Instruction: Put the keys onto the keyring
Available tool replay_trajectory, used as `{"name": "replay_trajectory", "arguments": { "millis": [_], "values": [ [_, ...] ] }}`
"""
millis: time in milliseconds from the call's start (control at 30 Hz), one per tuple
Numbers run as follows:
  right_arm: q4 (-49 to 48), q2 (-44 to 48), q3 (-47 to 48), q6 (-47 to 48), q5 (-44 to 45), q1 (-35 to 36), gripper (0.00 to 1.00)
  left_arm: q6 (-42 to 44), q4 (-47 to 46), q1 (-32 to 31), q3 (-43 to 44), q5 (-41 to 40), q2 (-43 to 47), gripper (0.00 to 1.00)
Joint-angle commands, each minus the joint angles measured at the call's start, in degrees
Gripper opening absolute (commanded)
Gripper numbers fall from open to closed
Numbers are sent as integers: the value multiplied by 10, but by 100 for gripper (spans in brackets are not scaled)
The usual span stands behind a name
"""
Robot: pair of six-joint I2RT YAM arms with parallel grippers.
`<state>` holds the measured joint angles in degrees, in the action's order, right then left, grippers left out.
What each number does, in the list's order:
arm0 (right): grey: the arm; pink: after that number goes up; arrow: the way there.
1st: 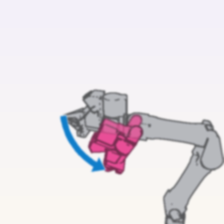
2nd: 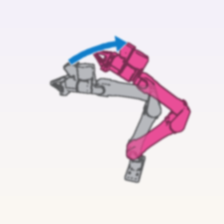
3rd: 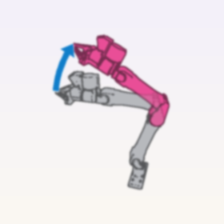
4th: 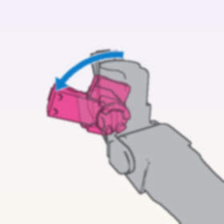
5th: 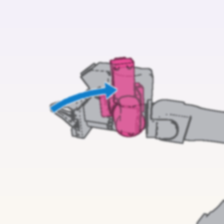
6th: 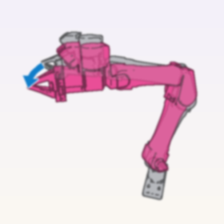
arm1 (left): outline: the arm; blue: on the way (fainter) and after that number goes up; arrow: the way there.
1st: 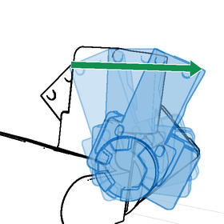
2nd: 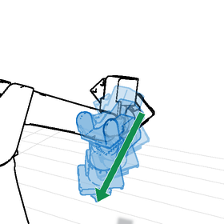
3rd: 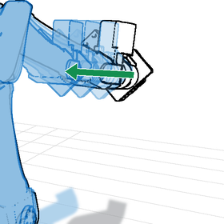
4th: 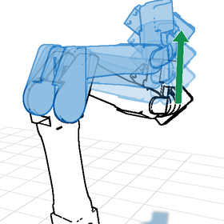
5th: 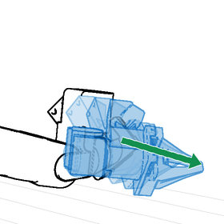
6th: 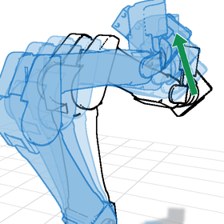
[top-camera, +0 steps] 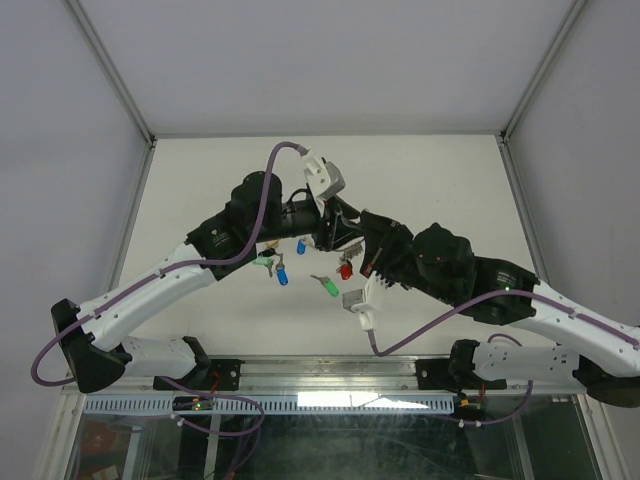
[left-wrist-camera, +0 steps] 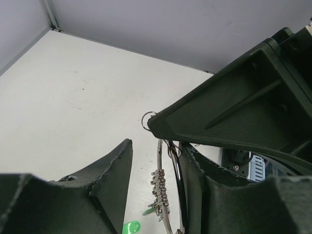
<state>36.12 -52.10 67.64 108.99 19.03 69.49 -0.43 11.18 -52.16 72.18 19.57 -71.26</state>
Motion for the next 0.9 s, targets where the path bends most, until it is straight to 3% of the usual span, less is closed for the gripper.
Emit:
{"name": "replay_trajectory", "arguments": {
  "millis": [0, 133, 300, 433, 600, 867],
  "values": [
    [-20, 4, 6, 3, 2, 1, 0, 7, -24, -4, 27, -9, -2, 39],
    [-10, 3, 7, 3, -7, 2, 0, 6, -27, -4, 28, -9, -4, 30],
    [-8, 8, 4, -2, -15, 2, 0, 6, -28, -4, 26, -18, -2, 0],
    [-4, 16, 3, -10, -26, 2, 4, 6, -29, -4, 16, -39, 5, 0],
    [-21, 28, -4, -25, -24, 2, 22, 4, -42, -4, 0, -49, 15, 0],
    [-53, 53, -23, -57, -9, 1, 39, -3, -71, -4, -27, -48, 36, 0]
  ]
}}
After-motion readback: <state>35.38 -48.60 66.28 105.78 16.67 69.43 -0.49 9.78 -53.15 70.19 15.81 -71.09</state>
